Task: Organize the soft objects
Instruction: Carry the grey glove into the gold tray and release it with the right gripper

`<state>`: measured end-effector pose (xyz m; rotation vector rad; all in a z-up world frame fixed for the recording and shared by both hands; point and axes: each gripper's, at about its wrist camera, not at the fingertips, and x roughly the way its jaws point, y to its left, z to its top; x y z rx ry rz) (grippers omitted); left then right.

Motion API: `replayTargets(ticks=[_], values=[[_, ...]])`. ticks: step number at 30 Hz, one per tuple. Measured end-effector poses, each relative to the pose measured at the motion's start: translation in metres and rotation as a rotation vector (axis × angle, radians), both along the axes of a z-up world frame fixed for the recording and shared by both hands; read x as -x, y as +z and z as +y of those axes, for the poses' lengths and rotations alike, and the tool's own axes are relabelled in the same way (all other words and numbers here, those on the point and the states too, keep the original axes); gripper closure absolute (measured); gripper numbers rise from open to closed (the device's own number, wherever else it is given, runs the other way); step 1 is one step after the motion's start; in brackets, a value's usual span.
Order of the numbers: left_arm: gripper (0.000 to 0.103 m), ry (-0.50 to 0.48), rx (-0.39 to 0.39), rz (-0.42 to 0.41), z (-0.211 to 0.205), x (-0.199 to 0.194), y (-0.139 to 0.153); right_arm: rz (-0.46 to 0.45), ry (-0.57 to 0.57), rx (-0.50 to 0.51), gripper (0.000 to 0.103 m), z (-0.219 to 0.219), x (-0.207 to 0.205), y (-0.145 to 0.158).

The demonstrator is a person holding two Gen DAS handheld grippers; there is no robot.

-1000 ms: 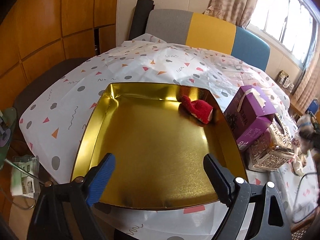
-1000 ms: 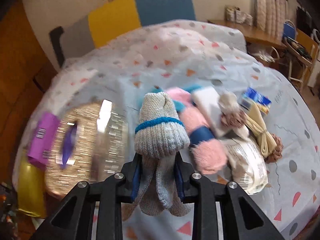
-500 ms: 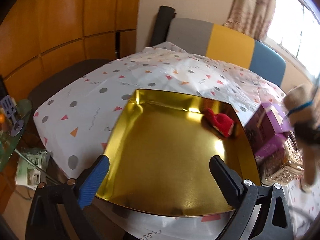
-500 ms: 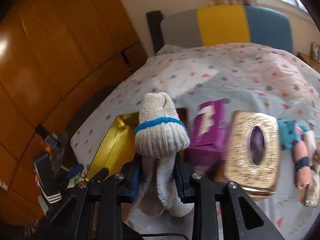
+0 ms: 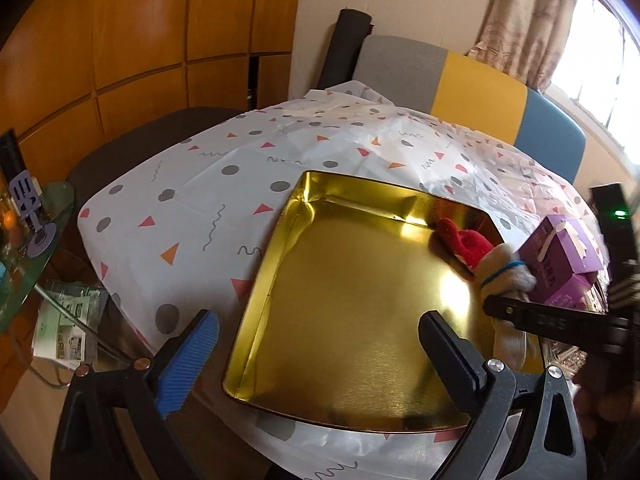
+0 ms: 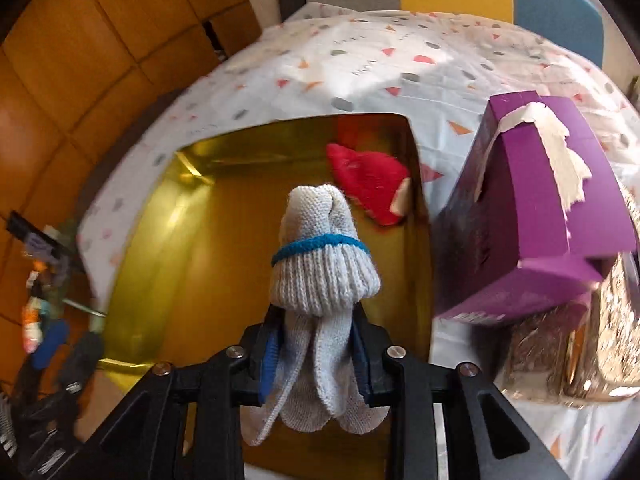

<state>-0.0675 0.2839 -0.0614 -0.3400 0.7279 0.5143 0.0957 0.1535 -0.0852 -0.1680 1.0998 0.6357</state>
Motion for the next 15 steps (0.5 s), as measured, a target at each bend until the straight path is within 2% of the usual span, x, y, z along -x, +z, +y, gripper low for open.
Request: replayTargets(ticks=[2, 4, 7, 15], values=[[0.002, -0.016, -0.014, 0.0, -0.003, -0.001, 0.001, -0.039, -0.025, 0.042, 0.061, -0.003, -0.003, -0.003], [0.002, -0.025, -0.018, -0.002, -0.005, -0.003, 0.001, -0.044, -0.035, 0.026, 0.059, -0.012, -0.004, -0.002], [0.002, -0.037, -0.013, 0.001, -0.006, -0.005, 0.002, -0.061, -0.024, -0.009, 0.05, -0.019, 0.001, 0.006], [0.002, -0.064, -0.035, 0.005, -0.016, -0.007, 0.005, -0.195, 0.027, -0.046, 0.049, -0.037, 0.032, 0.036]])
